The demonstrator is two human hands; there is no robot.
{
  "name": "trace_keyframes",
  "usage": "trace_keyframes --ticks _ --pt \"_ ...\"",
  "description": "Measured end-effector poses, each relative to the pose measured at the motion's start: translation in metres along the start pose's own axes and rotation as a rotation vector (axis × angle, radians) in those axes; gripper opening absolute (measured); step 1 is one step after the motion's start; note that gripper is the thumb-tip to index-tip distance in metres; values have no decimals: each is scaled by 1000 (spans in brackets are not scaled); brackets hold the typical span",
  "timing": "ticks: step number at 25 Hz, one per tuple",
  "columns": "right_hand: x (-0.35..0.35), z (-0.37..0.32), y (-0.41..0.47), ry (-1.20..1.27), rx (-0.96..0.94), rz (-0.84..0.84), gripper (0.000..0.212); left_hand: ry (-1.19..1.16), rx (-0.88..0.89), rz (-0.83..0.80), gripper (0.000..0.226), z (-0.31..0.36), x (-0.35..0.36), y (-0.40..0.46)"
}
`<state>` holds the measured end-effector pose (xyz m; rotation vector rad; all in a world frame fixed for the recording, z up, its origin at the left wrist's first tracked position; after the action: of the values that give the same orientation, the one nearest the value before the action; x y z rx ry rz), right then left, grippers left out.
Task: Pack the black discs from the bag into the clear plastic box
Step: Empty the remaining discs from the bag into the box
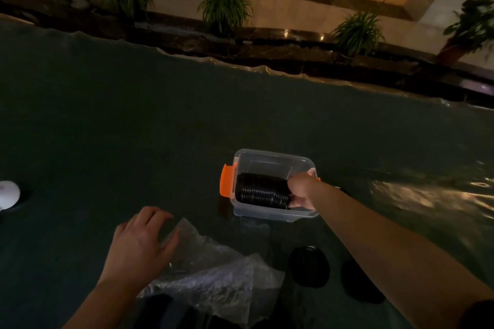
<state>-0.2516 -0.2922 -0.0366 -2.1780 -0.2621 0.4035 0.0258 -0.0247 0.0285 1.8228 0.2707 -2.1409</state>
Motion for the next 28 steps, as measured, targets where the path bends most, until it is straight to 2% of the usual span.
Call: trace_keyframes --ticks 3,8,11,15,19,20,24,28 --pt "-2 -2 -4 -26 -29 -17 36 -6 11 -9 44 6 -3 3" --pt "-5 -5 -15 -69 -69 -34 53 9 30 -9 45 17 -7 1" --pt "-8 -9 -31 -77 -114 -45 54 14 35 -11 43 23 -7 0" --pt "-28 -26 -77 -244 -278 -15 50 -2 52 -3 43 41 -11 0" --pt "-80 -42 -120 63 -426 -38 46 -46 151 18 42 82 -21 7" --pt "-97 -41 -130 65 -467 -28 45 -60 185 19 42 98 -23 9" --pt "-159 -11 -150 -186 -636 111 47 -91 322 6 41 175 -23 15" --pt "-205 44 -143 -432 -671 180 58 -26 412 -105 51 249 6 13"
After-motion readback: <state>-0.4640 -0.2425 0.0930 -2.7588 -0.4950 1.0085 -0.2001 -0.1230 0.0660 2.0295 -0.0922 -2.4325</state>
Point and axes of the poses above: each hand's wrist, its own y-axis towards the middle knuckle, its own x-axis out of the palm, z = x × y, the point moved 6 cm from there along y, towards the middle knuckle, and after that the axes turned 10 degrees about y, right-handed, at the moved point
